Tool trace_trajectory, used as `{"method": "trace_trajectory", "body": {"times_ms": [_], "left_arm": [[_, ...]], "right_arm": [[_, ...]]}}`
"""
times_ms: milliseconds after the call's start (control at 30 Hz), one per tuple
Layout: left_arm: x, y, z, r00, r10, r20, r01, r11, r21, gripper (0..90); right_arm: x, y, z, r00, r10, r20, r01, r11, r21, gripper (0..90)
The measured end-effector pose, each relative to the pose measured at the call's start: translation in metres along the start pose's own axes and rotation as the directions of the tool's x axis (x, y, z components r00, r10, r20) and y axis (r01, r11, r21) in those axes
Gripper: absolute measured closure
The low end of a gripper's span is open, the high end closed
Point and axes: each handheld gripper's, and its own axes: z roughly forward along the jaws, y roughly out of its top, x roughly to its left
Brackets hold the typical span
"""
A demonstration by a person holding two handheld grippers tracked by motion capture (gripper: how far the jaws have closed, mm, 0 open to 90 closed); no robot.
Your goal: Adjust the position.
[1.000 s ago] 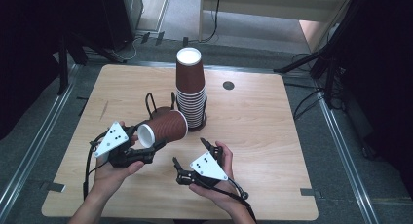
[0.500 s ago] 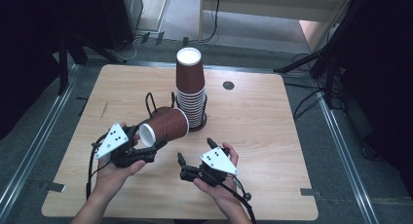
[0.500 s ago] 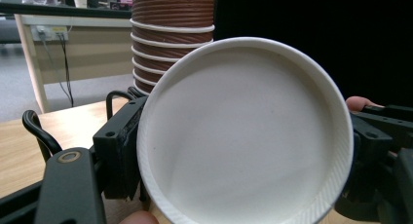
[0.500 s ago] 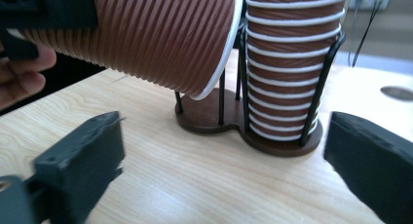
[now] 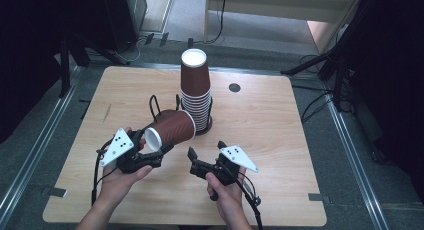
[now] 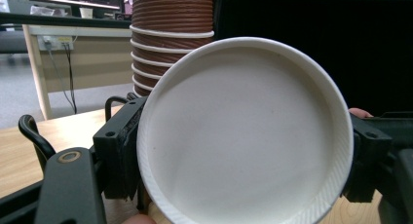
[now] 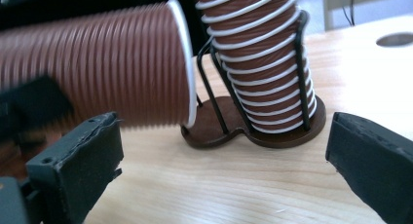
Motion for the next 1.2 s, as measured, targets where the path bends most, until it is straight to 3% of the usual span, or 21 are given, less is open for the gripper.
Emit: {"method": "trace_trajectory", "body": {"times_ms": [67,133,167,300,333,367,400,533,667,700,733,767,833,867,933,1000,1200], "left_arm": [[-0.001,-0.001,0.001,1.0000,0.003,0.003,-0.003,1.0000,-0.003,22.2],[-0.002,-0.002,0.001,1.0000,0.000,0.005,0.000,1.0000,-0.006,22.2],[-0.004,-0.003,0.002,1.0000,0.001,0.008,-0.001,1.0000,-0.009,22.2],[-0.007,-0.005,0.004,0.9999,0.008,0.009,-0.007,0.9999,-0.009,22.2],[-0.007,-0.005,0.004,0.9999,0.008,0.009,-0.007,0.9999,-0.009,22.2],[-0.009,-0.006,0.005,0.9998,0.015,0.011,-0.015,0.9999,-0.007,22.2],[-0.009,-0.006,0.006,0.9998,0.015,0.011,-0.015,0.9999,-0.008,22.2],[-0.012,-0.008,0.007,0.9997,0.020,0.014,-0.020,0.9997,-0.010,22.2],[-0.014,-0.009,0.008,0.9995,0.027,0.014,-0.027,0.9995,-0.019,22.3],[-0.014,-0.009,0.008,0.9995,0.027,0.014,-0.027,0.9995,-0.019,22.3],[-0.015,-0.009,0.008,0.9995,0.027,0.016,-0.027,0.9994,-0.022,22.3],[-0.015,-0.010,0.008,0.9995,0.028,0.016,-0.027,0.9994,-0.022,22.3],[-0.016,-0.011,0.009,0.9994,0.030,0.018,-0.030,0.9993,-0.022,22.3],[-0.017,-0.011,0.009,0.9994,0.029,0.019,-0.029,0.9993,-0.022,22.3],[-0.018,-0.011,0.010,0.9992,0.032,0.022,-0.032,0.9992,-0.023,22.3],[-0.019,-0.012,0.010,0.9992,0.034,0.023,-0.033,0.9991,-0.025,22.3],[-0.021,-0.012,0.011,0.9987,0.041,0.032,-0.040,0.9987,-0.030,22.4]], "right_arm": [[0.001,0.001,-0.002,0.9979,0.065,-0.005,-0.065,0.998,-0.014,0.3],[0.001,0.001,-0.002,0.9965,0.083,-0.003,-0.083,0.996,-0.023,0.3],[0.004,0.000,-0.003,0.9917,0.128,-0.005,-0.128,0.991,-0.034,0.3],[0.010,0.000,-0.004,0.9760,0.217,-0.016,-0.218,0.975,-0.034,0.2],[0.010,0.000,-0.004,0.9760,0.217,-0.016,-0.218,0.975,-0.034,0.2],[0.013,0.000,-0.005,0.9554,0.294,-0.032,-0.295,0.955,-0.040,0.0],[0.013,0.000,-0.006,0.9486,0.314,-0.038,-0.316,0.948,-0.039,0.0],[0.015,0.001,-0.006,0.9046,0.424,-0.041,-0.426,0.903,-0.059,0.0],[0.016,0.003,-0.005,0.8435,0.535,-0.045,-0.537,0.842,-0.055,0.0],[0.016,0.003,-0.005,0.8435,0.535,-0.045,-0.537,0.842,-0.055,0.0],[0.016,0.004,-0.004,0.8113,0.583,-0.047,-0.585,0.810,-0.046,0.0],[0.016,0.004,-0.004,0.7967,0.602,-0.049,-0.604,0.796,-0.040,0.0],[0.015,0.005,-0.002,0.7571,0.651,-0.049,-0.653,0.757,-0.032,0.0],[0.016,0.006,-0.002,0.7317,0.680,-0.050,-0.681,0.732,-0.022,0.0],[0.015,0.006,0.000,0.6941,0.718,-0.052,-0.719,0.695,-0.012,0.0],[0.015,0.007,0.002,0.6629,0.747,-0.052,-0.748,0.664,-0.001,0.0],[0.016,0.008,0.005,0.5861,0.808,-0.054,-0.809,0.588,0.020,0.0]]}}
